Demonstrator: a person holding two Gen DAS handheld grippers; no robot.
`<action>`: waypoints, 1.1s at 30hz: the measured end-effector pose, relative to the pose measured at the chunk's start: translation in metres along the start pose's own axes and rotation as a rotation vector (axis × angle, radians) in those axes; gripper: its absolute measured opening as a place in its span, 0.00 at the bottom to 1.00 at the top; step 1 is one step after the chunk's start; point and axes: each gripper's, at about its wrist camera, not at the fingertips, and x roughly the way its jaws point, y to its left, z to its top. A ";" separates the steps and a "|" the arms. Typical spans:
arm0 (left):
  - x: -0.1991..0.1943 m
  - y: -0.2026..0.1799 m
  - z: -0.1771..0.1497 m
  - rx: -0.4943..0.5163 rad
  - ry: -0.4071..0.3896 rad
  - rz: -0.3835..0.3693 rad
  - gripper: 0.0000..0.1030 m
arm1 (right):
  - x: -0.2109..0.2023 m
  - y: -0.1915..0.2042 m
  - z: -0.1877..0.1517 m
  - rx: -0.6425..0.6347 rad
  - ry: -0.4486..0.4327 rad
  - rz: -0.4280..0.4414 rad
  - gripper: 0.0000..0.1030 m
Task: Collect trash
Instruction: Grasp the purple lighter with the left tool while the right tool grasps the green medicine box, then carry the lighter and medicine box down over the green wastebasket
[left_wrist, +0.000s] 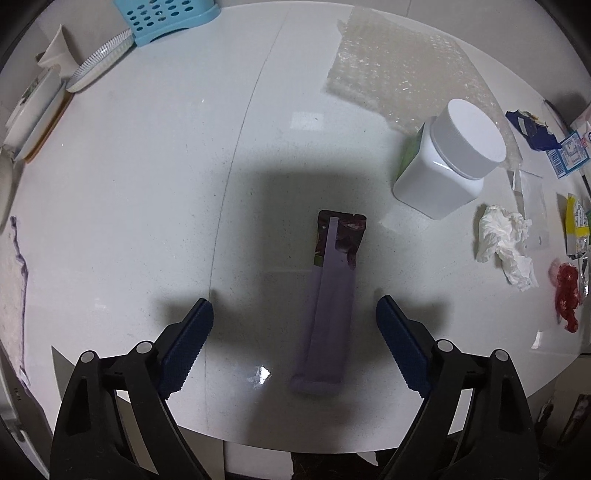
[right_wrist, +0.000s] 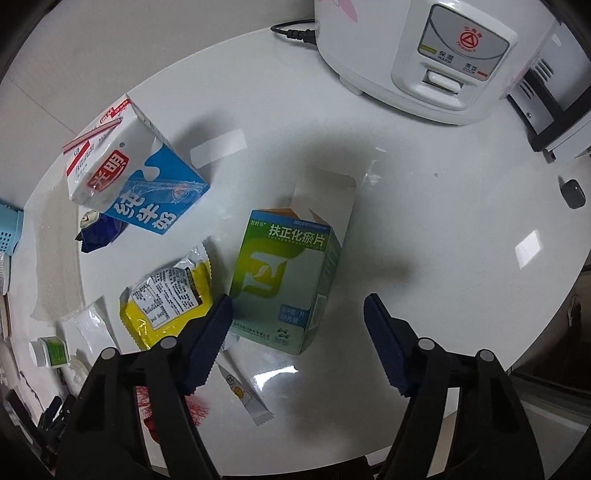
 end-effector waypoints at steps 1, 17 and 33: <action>0.000 0.000 0.001 0.000 0.002 0.004 0.83 | 0.001 0.001 0.003 0.007 0.006 -0.002 0.66; -0.007 -0.025 0.003 0.023 0.067 -0.013 0.21 | 0.026 0.020 0.017 0.014 0.084 -0.061 0.49; -0.045 -0.051 -0.021 0.042 -0.026 -0.042 0.14 | -0.012 0.025 -0.010 -0.021 -0.037 -0.062 0.48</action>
